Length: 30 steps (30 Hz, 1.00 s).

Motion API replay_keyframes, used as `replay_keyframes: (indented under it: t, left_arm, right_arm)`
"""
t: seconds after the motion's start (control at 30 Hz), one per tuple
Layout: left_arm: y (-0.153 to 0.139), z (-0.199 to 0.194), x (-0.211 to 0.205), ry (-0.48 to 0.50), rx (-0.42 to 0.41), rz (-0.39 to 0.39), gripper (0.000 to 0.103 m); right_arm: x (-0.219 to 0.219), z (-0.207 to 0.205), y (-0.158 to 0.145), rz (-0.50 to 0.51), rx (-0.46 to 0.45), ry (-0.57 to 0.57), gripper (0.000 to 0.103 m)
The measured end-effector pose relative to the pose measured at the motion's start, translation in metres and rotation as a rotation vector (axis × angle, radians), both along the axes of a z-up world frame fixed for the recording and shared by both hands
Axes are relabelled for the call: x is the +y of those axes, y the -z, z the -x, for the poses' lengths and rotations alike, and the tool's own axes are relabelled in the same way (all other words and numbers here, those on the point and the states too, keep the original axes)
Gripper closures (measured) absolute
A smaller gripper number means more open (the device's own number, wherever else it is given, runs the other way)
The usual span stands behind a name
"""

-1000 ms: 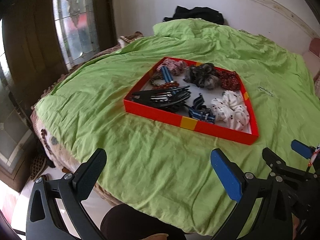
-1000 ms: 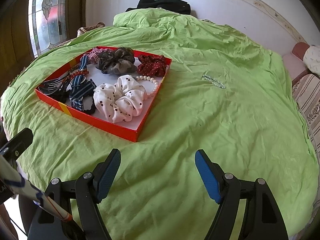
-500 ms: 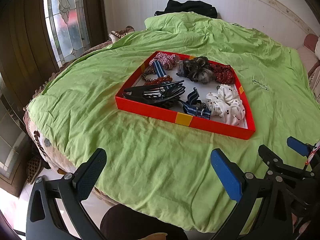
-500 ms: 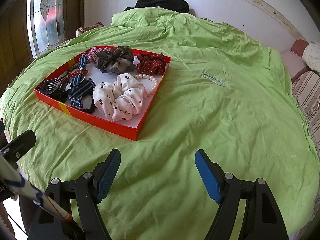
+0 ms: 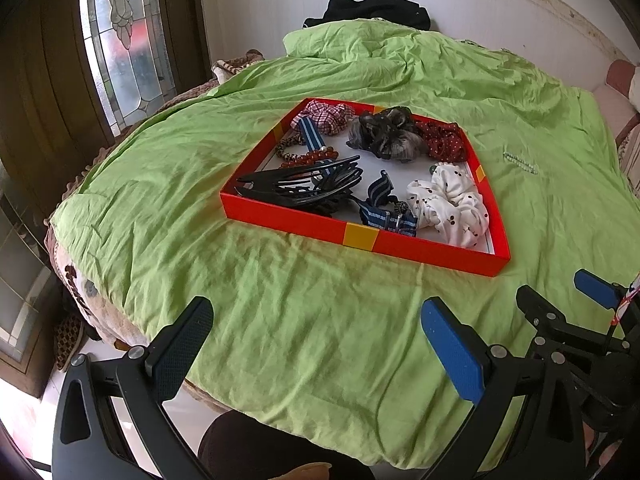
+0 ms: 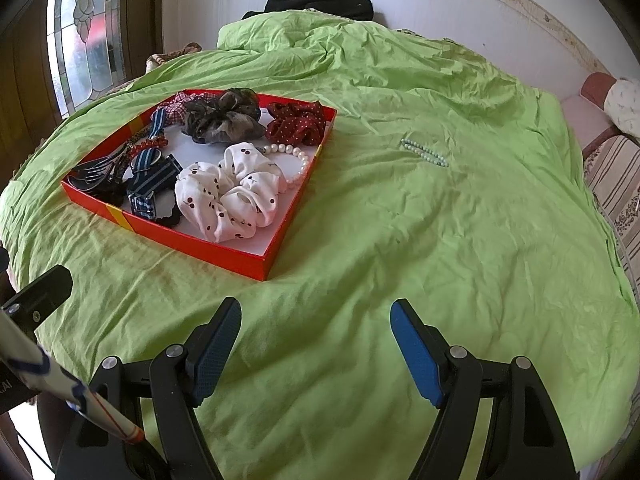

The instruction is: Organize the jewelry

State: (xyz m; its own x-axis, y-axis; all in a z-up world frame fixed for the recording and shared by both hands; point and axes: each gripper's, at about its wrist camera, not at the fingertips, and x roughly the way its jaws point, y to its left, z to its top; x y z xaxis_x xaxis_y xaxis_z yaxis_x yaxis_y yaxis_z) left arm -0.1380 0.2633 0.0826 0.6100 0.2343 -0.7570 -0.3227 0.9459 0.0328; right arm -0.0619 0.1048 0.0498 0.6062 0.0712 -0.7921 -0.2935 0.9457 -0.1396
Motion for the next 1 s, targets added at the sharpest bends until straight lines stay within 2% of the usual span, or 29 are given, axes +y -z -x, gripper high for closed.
replay_keyframes:
  t: [1.0]
  left_arm:
    - [0.0046, -0.0005, 0.0069, -0.014, 0.021, 0.003, 0.0]
  right_arm:
    - [-0.0002, 0.0003, 0.0097, 0.007, 0.014, -0.016, 0.021]
